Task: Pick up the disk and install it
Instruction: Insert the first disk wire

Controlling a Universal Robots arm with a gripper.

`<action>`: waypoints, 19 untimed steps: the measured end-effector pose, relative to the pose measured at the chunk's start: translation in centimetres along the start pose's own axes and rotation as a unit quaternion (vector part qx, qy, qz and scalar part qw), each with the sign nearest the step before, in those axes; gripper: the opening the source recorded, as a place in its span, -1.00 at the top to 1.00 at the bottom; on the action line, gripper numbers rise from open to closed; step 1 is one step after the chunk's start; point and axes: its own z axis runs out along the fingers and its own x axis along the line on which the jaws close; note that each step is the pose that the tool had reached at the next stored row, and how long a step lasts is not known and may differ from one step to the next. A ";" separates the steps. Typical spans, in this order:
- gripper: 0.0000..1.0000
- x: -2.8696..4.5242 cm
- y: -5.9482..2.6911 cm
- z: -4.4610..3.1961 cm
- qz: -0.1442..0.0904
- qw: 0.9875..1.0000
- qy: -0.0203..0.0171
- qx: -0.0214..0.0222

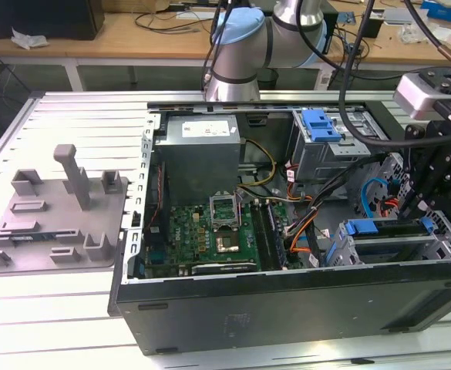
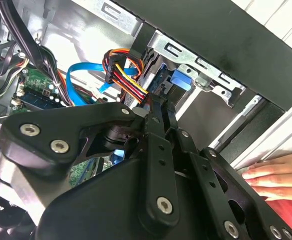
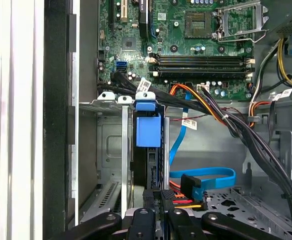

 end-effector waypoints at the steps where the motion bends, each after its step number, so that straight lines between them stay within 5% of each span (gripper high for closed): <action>1: 0.67 0.01 0.00 0.01 0.000 1.000 0.000 0.000; 19: 0.67 0.14 -0.02 0.34 0.000 1.000 0.000 0.000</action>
